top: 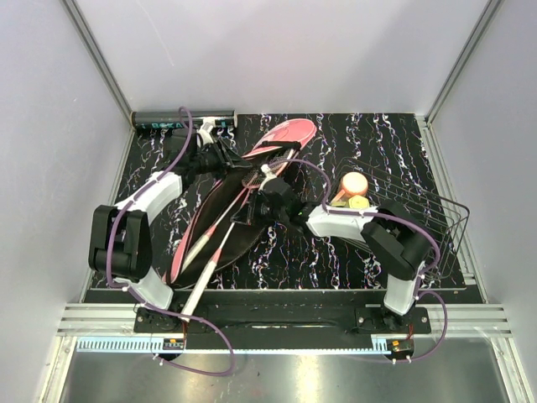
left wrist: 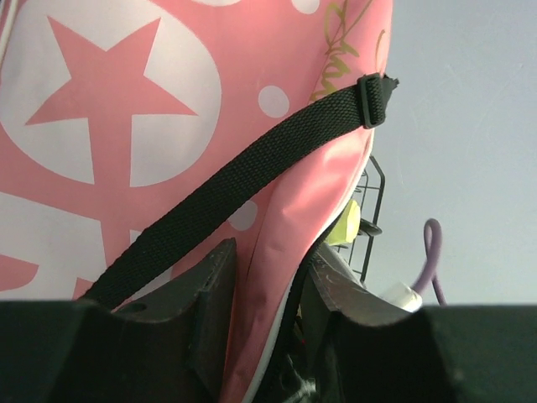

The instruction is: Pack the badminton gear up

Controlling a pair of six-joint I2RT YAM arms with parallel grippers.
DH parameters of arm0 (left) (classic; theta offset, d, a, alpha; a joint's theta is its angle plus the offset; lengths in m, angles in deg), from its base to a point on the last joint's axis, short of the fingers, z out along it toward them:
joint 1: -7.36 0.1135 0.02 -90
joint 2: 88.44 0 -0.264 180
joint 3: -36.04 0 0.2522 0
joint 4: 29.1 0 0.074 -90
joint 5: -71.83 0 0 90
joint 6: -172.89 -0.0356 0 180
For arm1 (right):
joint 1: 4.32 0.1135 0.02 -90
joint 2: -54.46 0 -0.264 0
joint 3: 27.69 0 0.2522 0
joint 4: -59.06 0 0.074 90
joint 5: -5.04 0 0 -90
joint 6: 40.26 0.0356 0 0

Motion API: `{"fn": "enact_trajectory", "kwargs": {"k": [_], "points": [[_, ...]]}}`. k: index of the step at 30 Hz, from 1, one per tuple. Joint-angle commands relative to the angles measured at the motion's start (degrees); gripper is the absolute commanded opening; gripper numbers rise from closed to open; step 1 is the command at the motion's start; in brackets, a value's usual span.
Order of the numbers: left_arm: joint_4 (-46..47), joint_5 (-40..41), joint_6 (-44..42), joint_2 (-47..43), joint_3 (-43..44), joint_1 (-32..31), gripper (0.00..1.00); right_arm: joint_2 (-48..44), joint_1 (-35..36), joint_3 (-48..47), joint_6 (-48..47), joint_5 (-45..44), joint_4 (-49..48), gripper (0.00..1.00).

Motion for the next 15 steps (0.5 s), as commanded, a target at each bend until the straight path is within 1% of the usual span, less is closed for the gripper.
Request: {"fn": "enact_trajectory", "kwargs": {"k": [1, 2, 5, 6, 8, 9, 15], "points": [[6.35, -7.69, 1.45, 0.09, 3.97, -1.43, 0.00, -5.77, -1.17, 1.50, 0.60, -5.60, -7.57, 0.06], [6.26, -7.96, 1.28, 0.09, 4.06, -1.60, 0.00, -6.56, -1.17, 1.85, -0.18, -6.92, -7.31, 0.00], [6.35, -9.36, 0.92, 0.70, 4.68, -2.30, 0.00, -10.08, -1.87, 2.21, -3.34, -12.19, -4.24, 0.00], [6.43, -10.32, 1.36, 1.40, 4.85, -2.91, 0.00, -10.87, -2.39, 1.95, -4.05, -17.17, -1.62, 0.00], [6.78, -11.03, 1.89, 1.93, 4.85, -3.88, 0.00, -13.33, -2.92, 1.07, -5.19, -21.41, 0.94, 0.00], [7.31, -11.38, 2.24, 2.28, 4.85, -4.84, 0.00, -13.95, -3.28, 0.72, -5.29, -25.52, 3.13, 0.00], [11.69, -12.44, 5.48, 2.81, 2.92, -8.10, 0.00, -14.66, -6.53, -2.71, -4.67, -34.07, 6.14, 0.00]]}}
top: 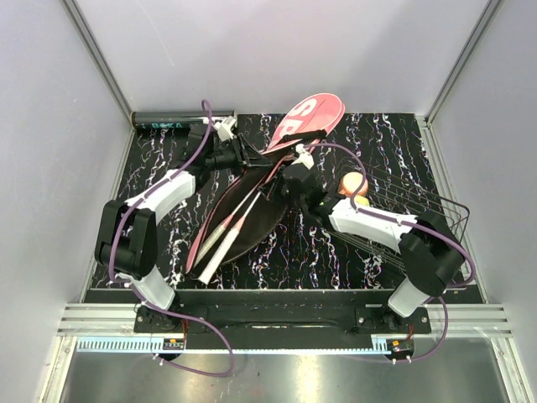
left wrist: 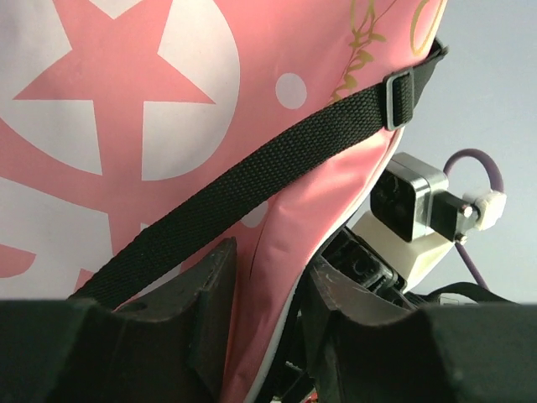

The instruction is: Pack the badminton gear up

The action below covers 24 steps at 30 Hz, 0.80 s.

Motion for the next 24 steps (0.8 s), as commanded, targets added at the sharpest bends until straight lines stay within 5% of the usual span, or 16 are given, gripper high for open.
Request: {"fn": "enact_trajectory", "kwargs": {"k": [1, 16, 22, 24], "points": [[5.36, -5.88, 3.48, 0.63, -0.09, -2.49, 0.00, -1.48, -2.53, -5.81, -4.69, -13.96, -1.97, 0.00], [18.29, -10.54, 14.12, 2.82, -3.44, -4.07, 0.00, 9.51, -4.03, -16.45, -13.82, -20.66, -1.00, 0.01], [14.96, -9.84, 12.46, 3.09, -3.00, -3.37, 0.00, 5.59, -4.03, -17.89, -19.28, -4.57, 14.02, 0.52], [12.41, -8.18, 11.05, 3.18, -2.91, -2.85, 0.00, 2.41, -4.11, -14.37, -20.33, -3.07, 17.62, 0.59]]}}
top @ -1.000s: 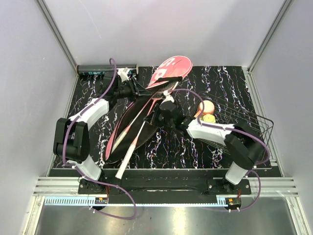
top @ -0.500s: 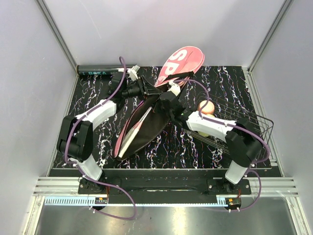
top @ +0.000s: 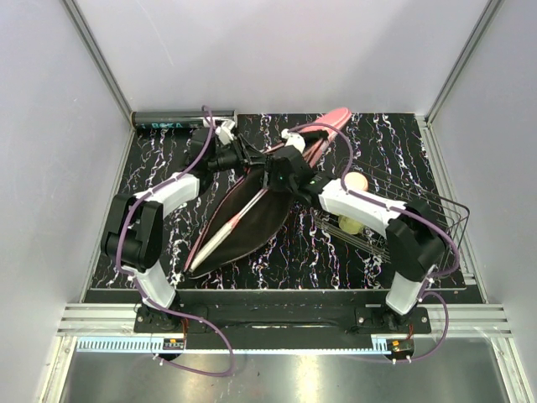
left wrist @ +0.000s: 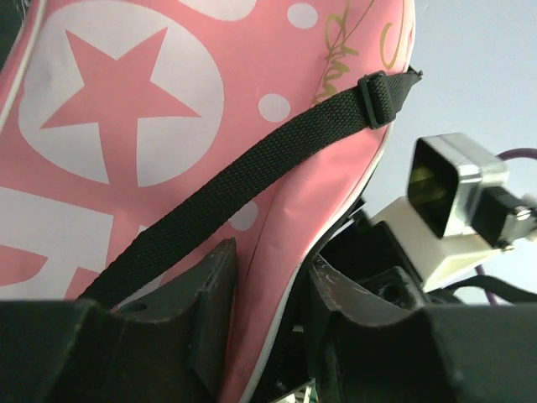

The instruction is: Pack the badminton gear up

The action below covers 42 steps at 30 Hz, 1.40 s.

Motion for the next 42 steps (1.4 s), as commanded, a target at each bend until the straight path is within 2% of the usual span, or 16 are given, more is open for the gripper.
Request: {"fn": "enact_trajectory", "kwargs": {"k": [1, 4, 5, 8, 12, 17, 23, 24, 30, 33, 34, 37, 38, 40, 41, 42], "points": [[-3.59, -8.17, -1.46, -0.61, -0.18, -1.82, 0.00, -9.85, -1.58, 2.89, -7.54, 3.45, 4.25, 0.65], [-4.47, -8.34, -2.07, -0.17, 0.17, -1.38, 0.00, -15.32, -1.58, 3.17, -10.89, 3.81, 11.00, 0.76], [-7.87, -7.65, -4.25, 0.01, 0.96, -1.11, 0.00, -16.64, -1.93, 2.99, -10.82, 1.45, 15.38, 0.80], [-11.15, -6.24, -6.55, 0.19, 1.84, -1.11, 0.00, -21.91, -4.81, 4.65, -9.94, 1.42, 17.88, 0.95], [-14.22, -5.01, -8.92, 0.27, 2.72, -1.20, 0.00, -22.90, -9.74, 5.10, -6.69, 5.55, 18.93, 0.97], [-19.31, -2.90, -12.87, -0.08, 4.47, -1.37, 0.00, -19.91, -10.98, 4.39, 1.30, 8.01, 21.75, 0.95], [-22.58, -1.49, -14.82, -0.60, 5.62, -1.55, 0.00, -17.27, -10.98, 8.87, 9.04, 12.93, 16.23, 0.79], [-22.49, -1.58, -14.99, -0.78, 5.54, -1.55, 0.00, -16.92, -10.98, 10.53, 9.83, 13.46, 14.91, 0.72], [-24.34, -1.40, -16.75, -0.60, 6.59, -2.25, 0.00, -15.60, -10.98, 11.16, 12.47, 9.96, 10.77, 0.59], [-26.00, -0.88, -18.85, -0.69, 7.46, -2.69, 0.01, -14.29, -10.98, 9.68, 13.09, 8.72, 9.45, 0.38], [-27.92, -0.53, -20.25, -0.52, 8.34, -2.78, 0.04, -13.93, -10.98, 9.15, 13.18, 8.98, 9.45, 0.33], [-32.04, 0.26, -24.54, -0.69, 10.18, -3.39, 0.19, -13.23, -10.98, 7.56, 14.49, 9.86, 9.45, 0.10], [-33.99, 2.36, -26.40, -0.78, 11.06, -3.92, 0.33, -13.22, -10.98, 7.04, 14.58, 9.95, 9.45, 0.00], [-42.47, 5.52, -33.75, -0.78, 15.35, -5.93, 0.47, -13.14, -11.16, 6.60, 15.46, 9.95, 9.45, 0.00], [-45.49, 9.72, -36.32, -0.69, 17.03, -6.82, 0.57, -13.14, -11.25, 6.16, 15.73, 10.12, 9.62, 0.00], [-48.30, 12.11, -38.61, -0.61, 18.53, -7.78, 0.62, -13.14, -11.42, 5.89, 16.25, 10.30, 9.53, 0.00]]}}
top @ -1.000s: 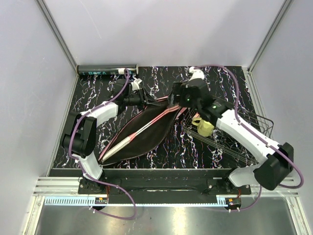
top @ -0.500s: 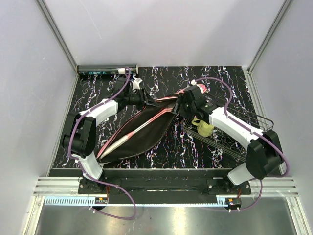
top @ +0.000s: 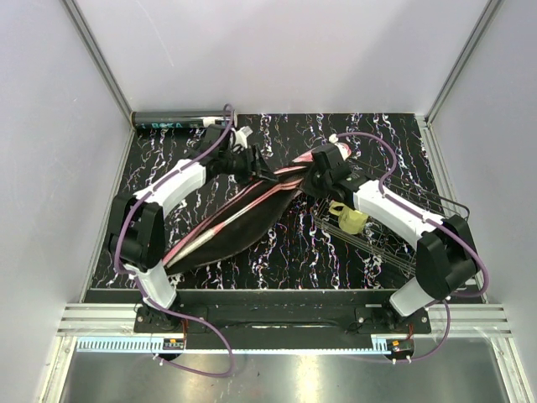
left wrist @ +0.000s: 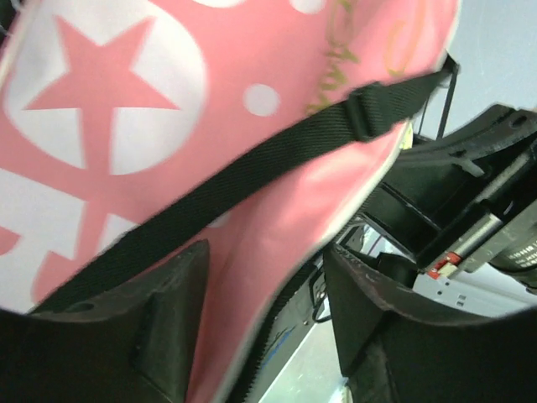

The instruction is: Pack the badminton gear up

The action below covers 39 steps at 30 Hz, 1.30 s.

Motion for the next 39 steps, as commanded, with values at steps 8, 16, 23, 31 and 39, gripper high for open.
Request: {"fn": "enact_trajectory", "kwargs": {"k": [8, 16, 23, 31, 39], "points": [[-24.25, 20.38, -24.86, -1.61, 14.01, -12.11, 0.80, 0.95, -4.25, -5.39, 6.44, 8.02, -5.49, 0.00], [-26.27, 37.95, -31.90, -0.64, 14.80, -19.40, 0.73, 1.12, -5.83, -5.39, 10.74, 12.68, -7.59, 0.00], [-27.15, 43.51, -31.46, 0.50, 17.17, -20.46, 0.69, 2.09, -6.01, -4.78, 14.61, 15.68, -10.32, 0.00], [-33.72, 51.06, -28.56, 6.47, 24.81, -20.91, 0.37, 1.56, -6.01, -5.31, 14.88, 15.41, -10.68, 0.00], [-32.00, 44.67, -30.23, 5.17, 22.28, -18.54, 0.02, -2.39, -8.99, -4.87, -9.84, 21.03, -7.36, 0.45]]}}
